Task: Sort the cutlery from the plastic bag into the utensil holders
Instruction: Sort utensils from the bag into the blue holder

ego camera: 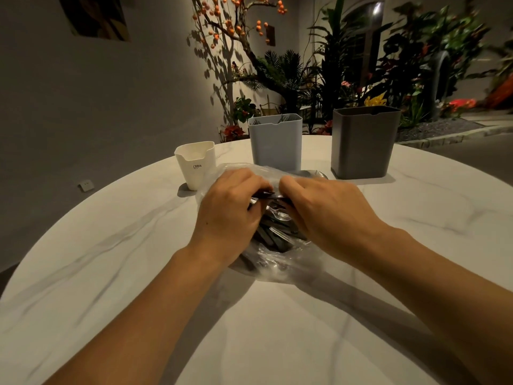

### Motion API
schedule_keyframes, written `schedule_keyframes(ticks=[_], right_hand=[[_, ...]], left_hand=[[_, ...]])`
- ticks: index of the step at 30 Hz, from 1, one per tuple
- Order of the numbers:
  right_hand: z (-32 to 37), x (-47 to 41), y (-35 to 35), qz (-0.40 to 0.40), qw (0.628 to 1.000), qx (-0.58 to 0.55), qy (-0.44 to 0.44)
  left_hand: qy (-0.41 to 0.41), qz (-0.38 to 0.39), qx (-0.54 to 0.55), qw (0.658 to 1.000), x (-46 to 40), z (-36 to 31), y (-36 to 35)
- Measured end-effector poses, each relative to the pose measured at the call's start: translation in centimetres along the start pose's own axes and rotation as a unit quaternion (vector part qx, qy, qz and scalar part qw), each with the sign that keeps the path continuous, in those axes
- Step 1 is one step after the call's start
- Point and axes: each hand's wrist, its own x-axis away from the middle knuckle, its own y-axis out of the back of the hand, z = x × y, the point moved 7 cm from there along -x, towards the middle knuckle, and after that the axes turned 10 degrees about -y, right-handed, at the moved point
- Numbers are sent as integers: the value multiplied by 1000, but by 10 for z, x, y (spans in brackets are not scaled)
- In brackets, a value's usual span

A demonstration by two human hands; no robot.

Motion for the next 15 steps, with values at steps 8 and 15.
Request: schedule_keyframes(ticks=[8, 15], right_hand=[[-21, -2, 0, 26, 996, 22, -81], [-33, -4, -6, 34, 989, -33, -139]], left_hand=[[14, -18, -19, 1000, -2, -1, 10], [-97, 43, -67, 992, -8, -14, 10]])
